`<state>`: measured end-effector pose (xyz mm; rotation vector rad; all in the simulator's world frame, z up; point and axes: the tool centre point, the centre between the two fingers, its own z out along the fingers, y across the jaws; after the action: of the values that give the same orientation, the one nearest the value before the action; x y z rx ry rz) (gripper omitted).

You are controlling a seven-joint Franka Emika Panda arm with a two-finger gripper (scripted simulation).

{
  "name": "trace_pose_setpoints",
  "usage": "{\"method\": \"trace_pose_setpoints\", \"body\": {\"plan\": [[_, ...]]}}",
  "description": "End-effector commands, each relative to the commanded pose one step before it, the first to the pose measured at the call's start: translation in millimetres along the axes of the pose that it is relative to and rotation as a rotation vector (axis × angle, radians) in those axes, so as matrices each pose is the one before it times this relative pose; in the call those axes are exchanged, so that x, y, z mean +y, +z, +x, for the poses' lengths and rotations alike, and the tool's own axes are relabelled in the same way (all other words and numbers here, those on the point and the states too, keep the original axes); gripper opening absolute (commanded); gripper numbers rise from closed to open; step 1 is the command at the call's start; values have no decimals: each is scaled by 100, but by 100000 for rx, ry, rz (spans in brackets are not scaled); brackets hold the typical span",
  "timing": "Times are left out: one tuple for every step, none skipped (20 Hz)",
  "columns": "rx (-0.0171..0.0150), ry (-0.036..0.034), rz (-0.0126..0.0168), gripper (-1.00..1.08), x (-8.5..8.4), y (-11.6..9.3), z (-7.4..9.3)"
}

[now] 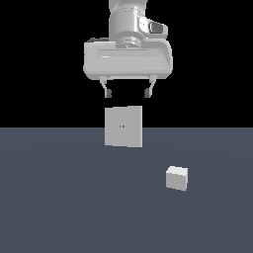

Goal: Plug the charger into the wall socket.

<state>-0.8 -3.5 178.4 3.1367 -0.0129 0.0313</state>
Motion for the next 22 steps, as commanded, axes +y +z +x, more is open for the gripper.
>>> {"method": "trace_pose_setpoints", "body": {"plan": [[0,0,0,100,1,0,0],[0,0,0,100,-19,24,-4],[90,185,-24,100,54,17,-25],[115,240,-29,100,50,50,-37],[159,333,-41,100,68,71,-51],[205,429,-53,100,88,91,-66],[250,522,-64,100,106,112,-80],[296,619,-76,100,127,131,-95],[340,711,-87,100,145,152,-109],[386,807,-99,100,165,172,-124],[431,901,-111,100,184,192,-138],[477,996,-123,100,203,212,-152],[522,1090,-134,100,222,232,-167],[567,1184,-146,100,242,252,-181],[611,1276,-157,100,260,273,-195],[656,1369,-169,100,278,293,-209],[701,1462,-181,100,297,312,-223],[746,1555,-192,100,317,332,-237],[788,1644,-204,100,334,352,-250],[833,1736,-216,100,352,372,-263],[869,1812,-226,100,368,389,-274],[873,1820,-228,100,369,391,-275]]}}
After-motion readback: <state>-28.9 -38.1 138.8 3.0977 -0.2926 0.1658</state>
